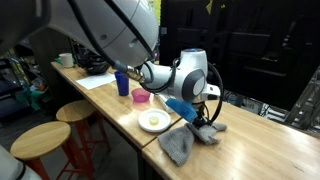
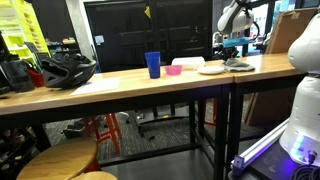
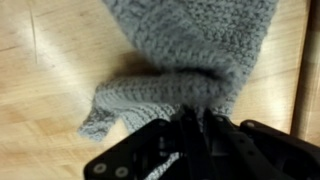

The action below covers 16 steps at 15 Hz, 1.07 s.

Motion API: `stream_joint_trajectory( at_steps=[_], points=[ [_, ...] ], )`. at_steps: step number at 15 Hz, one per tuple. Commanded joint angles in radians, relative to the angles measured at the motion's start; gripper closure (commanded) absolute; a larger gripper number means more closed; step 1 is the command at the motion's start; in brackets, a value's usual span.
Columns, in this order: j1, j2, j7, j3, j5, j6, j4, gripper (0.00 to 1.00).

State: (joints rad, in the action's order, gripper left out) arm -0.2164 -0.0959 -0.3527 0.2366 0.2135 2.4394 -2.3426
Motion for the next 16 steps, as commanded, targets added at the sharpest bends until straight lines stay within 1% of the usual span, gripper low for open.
stream_joint_trajectory(
  at_steps=[1,6,11,13,16],
  points=[
    [-0.008,-0.094,-0.023,-0.035,0.019,-0.053,-0.06,0.98],
    [-0.003,-0.142,-0.036,-0.082,0.005,-0.093,-0.084,0.98],
    [0.005,-0.136,-0.052,-0.123,-0.005,-0.118,-0.082,0.98],
    [0.001,-0.125,-0.063,-0.127,-0.007,-0.118,-0.082,0.98],
    [-0.014,-0.112,-0.076,-0.115,-0.008,-0.116,-0.09,0.98]
  ],
)
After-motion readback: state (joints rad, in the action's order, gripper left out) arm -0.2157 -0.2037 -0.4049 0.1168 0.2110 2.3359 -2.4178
